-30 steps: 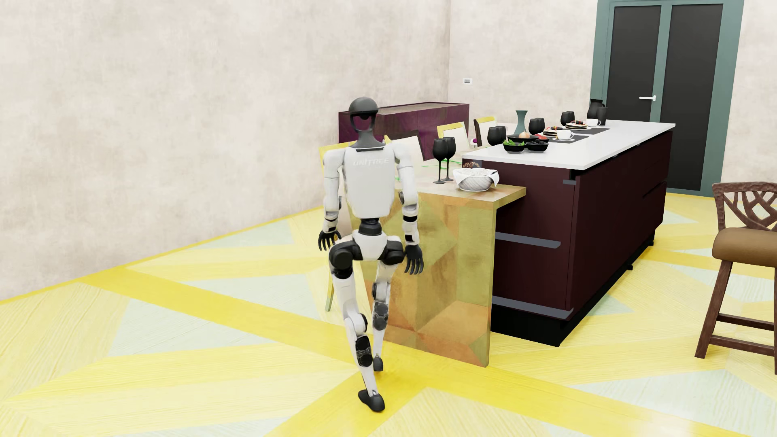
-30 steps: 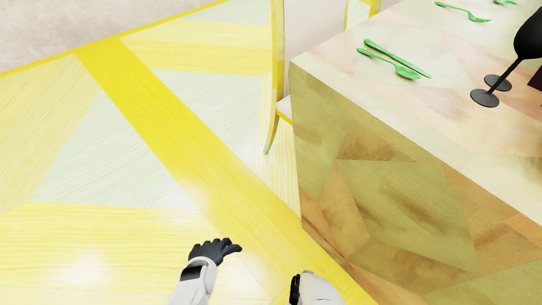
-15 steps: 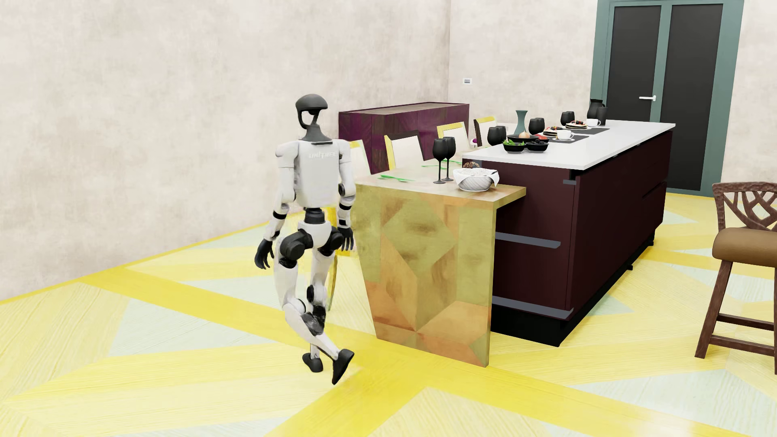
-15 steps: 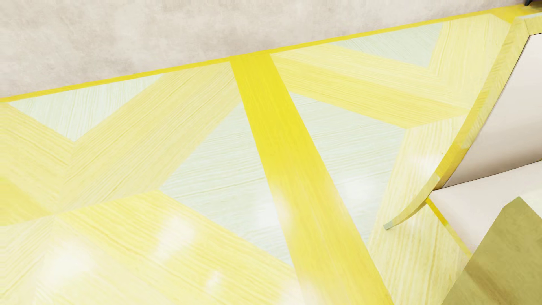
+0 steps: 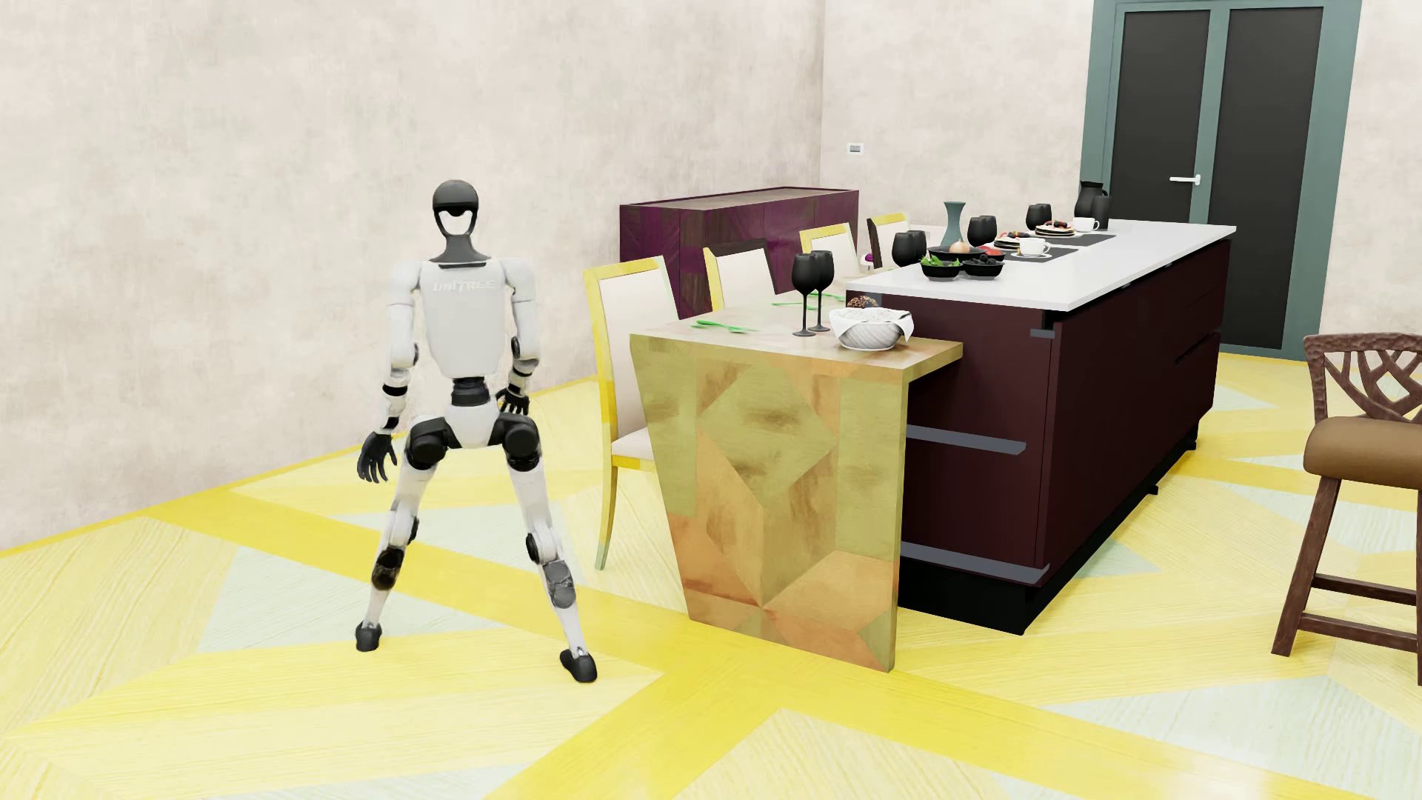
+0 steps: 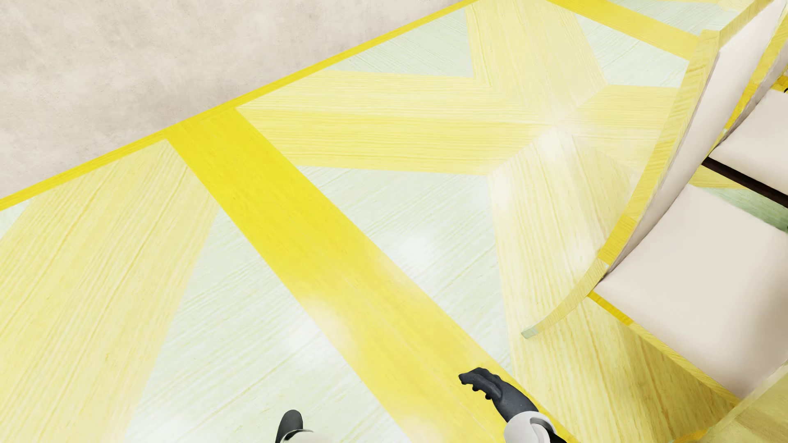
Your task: Go to the chair
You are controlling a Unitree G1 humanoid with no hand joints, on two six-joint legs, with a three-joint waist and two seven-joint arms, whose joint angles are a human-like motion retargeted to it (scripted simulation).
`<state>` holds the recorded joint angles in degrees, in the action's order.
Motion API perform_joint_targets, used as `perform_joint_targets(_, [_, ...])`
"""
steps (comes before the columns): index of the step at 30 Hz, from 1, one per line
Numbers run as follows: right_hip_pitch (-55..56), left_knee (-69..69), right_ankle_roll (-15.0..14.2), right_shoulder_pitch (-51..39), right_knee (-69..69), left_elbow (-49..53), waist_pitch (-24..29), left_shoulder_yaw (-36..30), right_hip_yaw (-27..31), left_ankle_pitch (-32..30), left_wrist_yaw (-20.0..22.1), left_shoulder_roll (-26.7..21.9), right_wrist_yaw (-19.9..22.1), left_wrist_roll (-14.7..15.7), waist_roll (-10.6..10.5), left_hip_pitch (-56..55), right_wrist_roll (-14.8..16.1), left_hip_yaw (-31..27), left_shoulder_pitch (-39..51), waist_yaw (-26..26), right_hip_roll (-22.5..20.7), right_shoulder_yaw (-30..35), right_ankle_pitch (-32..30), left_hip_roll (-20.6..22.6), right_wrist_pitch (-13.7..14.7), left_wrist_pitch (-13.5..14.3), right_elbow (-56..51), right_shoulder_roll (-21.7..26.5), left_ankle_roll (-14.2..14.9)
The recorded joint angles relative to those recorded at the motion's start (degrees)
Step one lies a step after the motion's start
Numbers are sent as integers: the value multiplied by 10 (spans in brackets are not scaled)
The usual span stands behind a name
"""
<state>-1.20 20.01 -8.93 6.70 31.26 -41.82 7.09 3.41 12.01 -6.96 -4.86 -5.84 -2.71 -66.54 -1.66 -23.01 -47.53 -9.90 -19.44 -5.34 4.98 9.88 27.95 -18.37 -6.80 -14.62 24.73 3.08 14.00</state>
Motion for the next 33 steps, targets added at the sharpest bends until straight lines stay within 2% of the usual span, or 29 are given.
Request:
perform_joint_targets(1, [4,62,-6,14,17,-14,3,-1,36,47,-2,-8,2,-7,2,-4,2,23,23,10,10,-10,-7,-1,-6,-7,12,15,2])
perform_joint_targets(2, [13,118,-3,37,49,-31,8,3,64,85,-2,-13,26,-17,7,-13,12,44,55,21,26,-50,-33,7,-27,-18,29,21,2])
perform_joint_targets(3, [21,137,16,63,71,-40,11,8,74,107,-6,-21,75,-28,13,-6,32,60,92,28,39,-115,-79,18,-66,-33,57,5,2])
perform_joint_targets(4, [38,129,48,88,88,-46,13,12,72,116,-10,-26,131,-38,17,10,70,79,142,30,50,-191,-135,27,-108,-58,85,-25,-7])
perform_joint_targets(5, [59,106,75,97,103,-31,13,15,56,114,-11,-42,166,-44,20,33,112,104,180,28,62,-256,-182,29,-151,-54,127,-49,-19])
perform_joint_targets(6, [81,78,90,104,109,-3,12,28,25,109,6,-57,169,-35,22,53,138,131,211,25,72,-287,-196,27,-176,-47,168,-56,-30])
perform_joint_targets(7, [100,53,86,116,114,32,10,41,-5,103,28,-72,117,-12,25,69,117,155,234,24,77,-260,-180,25,-188,-22,211,-43,-40])
perform_joint_targets(8, [114,34,74,132,112,66,8,54,-41,99,39,-87,48,24,28,81,65,176,254,23,77,-199,-176,23,-162,4,240,-20,-48])
perform_joint_targets(9, [122,26,60,151,101,95,7,53,-87,99,40,-108,-19,55,33,87,4,193,274,22,82,-137,-175,23,-113,38,251,5,-55])
perform_joint_targets(10, [123,25,51,170,76,117,7,43,-129,102,33,-137,-66,68,39,91,-40,208,292,23,79,-102,-190,24,-75,66,246,20,-61])
perform_joint_targets(11, [113,21,33,186,37,136,6,27,-202,105,23,-168,-86,60,47,97,-60,223,312,22,91,-96,-229,26,-54,85,230,20,-67])
perform_joint_targets(12, [90,18,46,200,14,150,5,12,-316,108,17,-191,-88,43,55,104,-55,240,331,19,128,-117,-226,31,-50,93,212,7,-72])
perform_joint_targets(13, [56,8,51,205,-23,161,3,4,-427,108,14,-204,-80,20,64,113,-43,258,343,17,153,-137,-230,35,-48,87,199,-8,-76])
perform_joint_targets(14, [32,-6,61,201,-60,171,2,5,-495,106,13,-204,-74,2,71,125,-32,276,346,18,161,-149,-228,40,-45,75,192,-18,-80])
perform_joint_targets(15, [18,-19,50,190,-90,184,1,12,-523,103,19,-191,-68,-5,77,136,-37,294,340,20,164,-143,-235,44,-41,57,184,-17,-83])
perform_joint_targets(17, [14,-33,18,163,-131,208,-2,17,-508,100,27,-155,-57,-10,85,149,-55,323,317,23,160,-123,-246,50,-32,34,159,-6,-89])
perform_joint_targets(18, [19,-36,11,150,-143,211,-3,12,-495,100,20,-137,-41,-8,87,151,-61,336,305,23,160,-120,-251,52,-38,34,142,-1,-91])
perform_joint_targets(19, [26,-33,13,140,-149,209,-3,4,-485,101,8,-120,-15,-4,89,148,-60,348,293,22,159,-120,-255,51,-42,42,123,0,-93])
perform_joint_targets(21, [53,-15,40,119,-141,203,0,-22,-474,104,-9,-94,31,-9,92,134,-54,364,270,21,156,-112,-254,39,-37,53,92,3,-92])
perform_joint_targets(22, [71,-7,56,112,-124,198,3,-45,-445,104,-9,-83,47,-12,91,127,-44,368,258,22,149,-109,-246,30,-31,57,80,3,-90])
perform_joint_targets(24, [123,4,49,113,-56,177,8,-103,-345,102,-16,-65,50,-24,86,117,-34,371,239,26,133,-97,-227,17,-28,78,53,9,-85])
perform_joint_targets(25, [147,8,50,120,-13,160,10,-124,-316,100,-21,-55,43,-31,83,113,-38,371,233,26,138,-90,-212,11,-27,85,33,11,-81])
perform_joint_targets(26, [165,15,59,127,25,144,12,-139,-312,98,-17,-45,38,-42,81,108,-42,370,226,26,157,-89,-203,5,-25,82,13,8,-76])
perform_joint_targets(28, [194,50,84,144,83,107,18,-136,-295,104,12,-16,50,-50,74,90,-55,358,205,30,197,-98,-185,-12,-30,54,-28,-8,-63])
perform_joint_targets(29, [211,78,86,145,106,91,22,-116,-262,112,28,-2,60,-38,68,81,-68,350,189,33,207,-102,-173,-24,-29,38,-41,-12,-54])
perform_joint_targets(31, [246,139,86,132,137,64,30,-65,-160,129,50,14,82,3,54,61,-80,330,150,38,201,-112,-157,-54,-26,7,-61,-14,-32])
perform_joint_targets(32, [257,158,87,121,142,46,34,-42,-98,131,53,14,84,25,48,57,-79,321,133,40,183,-111,-145,-68,-20,-2,-69,-8,-18])
perform_joint_targets(33, [261,161,80,109,144,15,38,-28,-25,122,49,-1,86,33,42,56,-81,310,119,41,151,-107,-138,-81,-8,-14,-75,3,-4])
